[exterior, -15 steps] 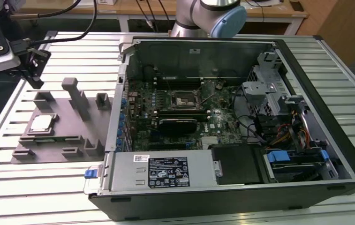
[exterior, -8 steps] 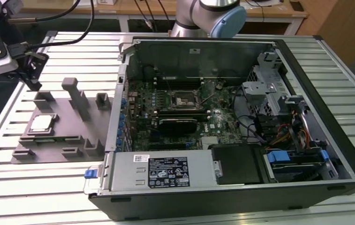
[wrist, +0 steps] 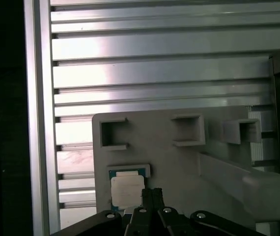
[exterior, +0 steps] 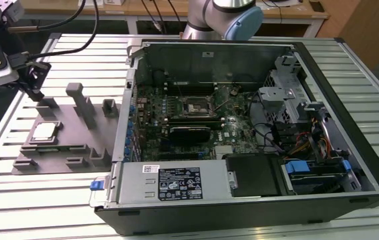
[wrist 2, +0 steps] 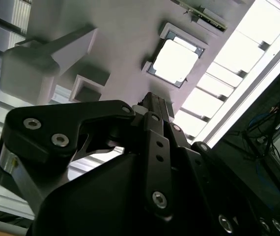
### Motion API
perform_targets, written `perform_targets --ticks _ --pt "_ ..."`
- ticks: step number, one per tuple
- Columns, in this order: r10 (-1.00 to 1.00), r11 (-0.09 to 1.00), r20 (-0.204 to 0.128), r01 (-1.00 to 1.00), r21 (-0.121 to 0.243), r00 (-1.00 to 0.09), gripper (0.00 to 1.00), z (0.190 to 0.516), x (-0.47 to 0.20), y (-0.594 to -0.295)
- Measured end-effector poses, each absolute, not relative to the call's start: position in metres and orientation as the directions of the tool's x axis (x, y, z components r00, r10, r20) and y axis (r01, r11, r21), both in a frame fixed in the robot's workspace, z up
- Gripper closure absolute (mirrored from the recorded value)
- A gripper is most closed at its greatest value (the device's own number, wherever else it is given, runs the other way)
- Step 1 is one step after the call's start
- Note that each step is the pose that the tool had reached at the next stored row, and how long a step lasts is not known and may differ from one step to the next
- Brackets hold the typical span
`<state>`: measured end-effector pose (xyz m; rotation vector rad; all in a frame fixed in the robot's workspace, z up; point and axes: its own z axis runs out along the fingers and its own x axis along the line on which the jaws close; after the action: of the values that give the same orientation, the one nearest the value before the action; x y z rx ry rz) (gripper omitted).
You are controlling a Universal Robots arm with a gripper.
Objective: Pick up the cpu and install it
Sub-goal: 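Pick up the cpu and move it towards the insertion slot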
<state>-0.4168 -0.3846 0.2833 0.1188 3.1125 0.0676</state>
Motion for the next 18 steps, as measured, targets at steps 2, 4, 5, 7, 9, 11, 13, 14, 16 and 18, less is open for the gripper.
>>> perform_targets --ticks 2,4,5,7,9,11,13,14,16,18 --pt "0.077 0.996 -0.025 0.076 0.044 -0.997 0.89 0.281 -0.418 -0.385" --pt "0.077 0.996 -0.025 0.076 0.044 -0.997 0.89 0.278 -0.419 -0.386" --pt "0.077 0.996 -0.025 0.076 0.044 -0.997 0.89 0.277 -0.420 -0.386" --pt "0.077 0.996 -0.025 0.076 0.044 -0.997 0.89 0.273 -0.422 -0.386" --pt "0.077 0.996 -0.025 0.076 0.044 -0.997 0.89 0.270 -0.424 -0.386" --pt "0.077 0.996 -0.024 0.076 0.044 -0.997 0.89 0.267 -0.426 -0.386" --pt "0.077 0.996 -0.025 0.076 0.044 -0.997 0.89 0.263 -0.429 -0.387" --pt "0.077 0.996 -0.025 0.076 0.044 -0.997 0.89 0.261 -0.430 -0.387" --pt "0.077 0.996 -0.025 0.076 0.044 -0.997 0.89 0.258 -0.431 -0.387" --pt "0.077 0.996 -0.024 0.076 0.044 -0.997 0.89 0.255 -0.433 -0.387"
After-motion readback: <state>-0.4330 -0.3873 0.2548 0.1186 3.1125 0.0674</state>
